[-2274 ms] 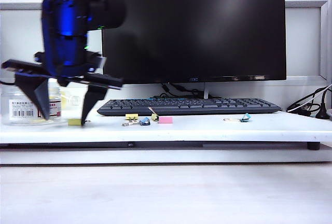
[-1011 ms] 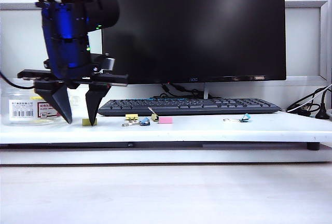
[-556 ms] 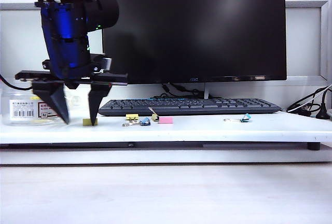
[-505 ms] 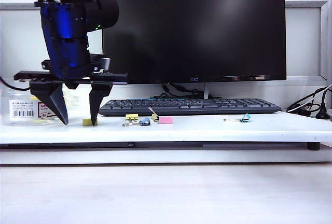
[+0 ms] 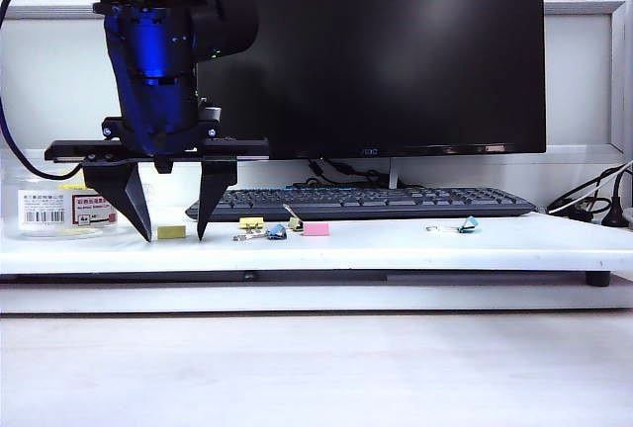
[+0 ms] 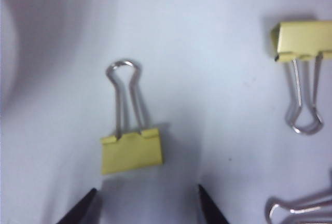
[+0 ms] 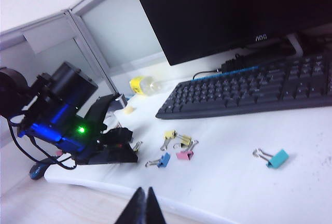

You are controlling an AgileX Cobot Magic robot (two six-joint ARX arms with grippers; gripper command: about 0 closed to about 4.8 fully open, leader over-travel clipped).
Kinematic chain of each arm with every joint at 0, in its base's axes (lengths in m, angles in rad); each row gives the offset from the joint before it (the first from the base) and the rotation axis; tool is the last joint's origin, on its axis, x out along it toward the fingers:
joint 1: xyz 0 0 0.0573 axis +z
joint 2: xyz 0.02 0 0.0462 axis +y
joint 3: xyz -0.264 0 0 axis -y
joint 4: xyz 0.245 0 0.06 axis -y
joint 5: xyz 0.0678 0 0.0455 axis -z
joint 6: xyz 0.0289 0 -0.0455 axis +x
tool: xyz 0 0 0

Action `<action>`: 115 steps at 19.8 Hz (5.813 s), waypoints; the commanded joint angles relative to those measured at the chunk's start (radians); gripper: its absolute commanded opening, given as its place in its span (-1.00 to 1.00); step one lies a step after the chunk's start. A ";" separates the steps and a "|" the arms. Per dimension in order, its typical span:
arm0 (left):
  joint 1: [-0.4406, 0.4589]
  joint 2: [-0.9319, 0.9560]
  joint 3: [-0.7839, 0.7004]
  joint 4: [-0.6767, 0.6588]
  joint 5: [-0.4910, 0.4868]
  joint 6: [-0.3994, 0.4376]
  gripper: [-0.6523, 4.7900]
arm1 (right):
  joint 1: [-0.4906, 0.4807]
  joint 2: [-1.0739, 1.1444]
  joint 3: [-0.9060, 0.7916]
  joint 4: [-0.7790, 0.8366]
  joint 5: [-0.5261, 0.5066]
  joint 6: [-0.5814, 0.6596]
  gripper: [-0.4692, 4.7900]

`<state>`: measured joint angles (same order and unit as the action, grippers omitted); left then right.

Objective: Pick up the clips with the largest number of clips of the same color on the table and place them in a round transparent plastic box.

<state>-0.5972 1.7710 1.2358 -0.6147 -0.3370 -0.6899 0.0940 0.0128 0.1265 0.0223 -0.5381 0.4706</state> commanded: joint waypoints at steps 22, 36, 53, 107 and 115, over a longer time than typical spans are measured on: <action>0.014 0.030 -0.014 0.015 -0.051 -0.055 -0.01 | 0.038 0.000 0.004 0.028 -0.006 0.002 -0.84; 0.011 0.030 -0.014 0.011 -0.041 -0.069 -0.36 | 0.037 0.000 0.004 0.028 -0.003 0.002 -0.84; 0.008 0.005 0.105 -0.019 -0.072 0.066 -0.52 | 0.037 0.000 0.004 0.027 -0.003 0.002 -0.84; 0.254 -0.178 0.074 -0.105 0.001 0.404 0.08 | 0.037 0.000 0.003 0.000 -0.015 0.001 -0.84; 0.194 -0.188 0.074 0.000 0.367 0.375 0.08 | 0.036 0.000 0.003 -0.040 -0.014 0.000 -0.84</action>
<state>-0.3817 1.5856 1.3075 -0.6628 0.0151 -0.3088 0.1307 0.0128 0.1249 -0.0284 -0.5468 0.4706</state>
